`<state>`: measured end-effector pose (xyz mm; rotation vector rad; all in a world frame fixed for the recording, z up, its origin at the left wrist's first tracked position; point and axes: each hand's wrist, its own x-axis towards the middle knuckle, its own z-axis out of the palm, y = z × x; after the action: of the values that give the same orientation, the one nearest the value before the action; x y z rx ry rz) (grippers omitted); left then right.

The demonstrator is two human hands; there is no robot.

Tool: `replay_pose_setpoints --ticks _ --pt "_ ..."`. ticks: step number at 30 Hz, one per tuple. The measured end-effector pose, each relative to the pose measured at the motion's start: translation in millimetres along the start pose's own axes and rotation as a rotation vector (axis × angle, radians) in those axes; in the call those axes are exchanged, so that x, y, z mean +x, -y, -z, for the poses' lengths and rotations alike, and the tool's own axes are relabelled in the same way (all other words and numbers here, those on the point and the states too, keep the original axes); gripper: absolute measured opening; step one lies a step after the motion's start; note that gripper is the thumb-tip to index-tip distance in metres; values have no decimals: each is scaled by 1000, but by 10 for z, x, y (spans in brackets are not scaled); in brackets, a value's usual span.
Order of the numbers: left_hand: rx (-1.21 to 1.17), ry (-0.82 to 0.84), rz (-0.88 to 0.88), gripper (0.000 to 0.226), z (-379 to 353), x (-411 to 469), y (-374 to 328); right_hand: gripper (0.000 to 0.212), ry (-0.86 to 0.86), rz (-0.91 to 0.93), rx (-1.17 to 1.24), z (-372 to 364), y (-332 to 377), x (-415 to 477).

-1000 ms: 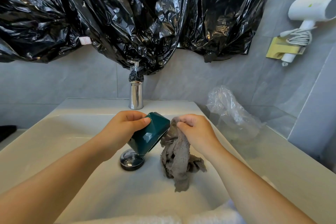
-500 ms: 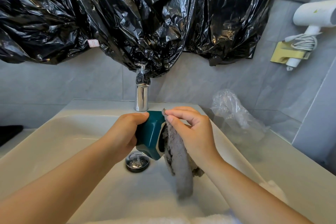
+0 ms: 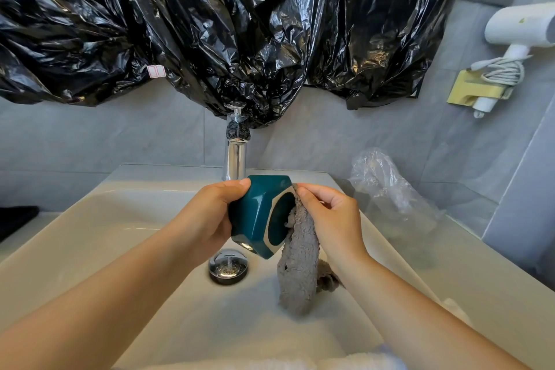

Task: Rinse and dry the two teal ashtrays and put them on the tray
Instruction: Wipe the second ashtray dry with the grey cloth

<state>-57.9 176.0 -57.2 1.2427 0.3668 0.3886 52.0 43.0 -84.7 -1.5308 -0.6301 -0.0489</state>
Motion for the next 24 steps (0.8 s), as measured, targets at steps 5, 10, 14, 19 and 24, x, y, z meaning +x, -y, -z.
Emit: replay_pose_setpoints --ticks 5,10,14,19,24 --pt "-36 -5 -25 35 21 3 4 21 0 -108 -28 -12 -43 20" --pt "-148 -32 -93 25 28 2 -43 12 115 -300 -8 -37 -92 17" --pt "-238 -66 -109 26 52 16 -93 5 181 -329 23 -77 -88 -2" --pt "-268 -105 -100 24 55 39 -73 3 320 -362 64 -6 14 -21" --pt "-254 -123 -90 23 77 49 -73 2 128 -173 105 70 107 41"
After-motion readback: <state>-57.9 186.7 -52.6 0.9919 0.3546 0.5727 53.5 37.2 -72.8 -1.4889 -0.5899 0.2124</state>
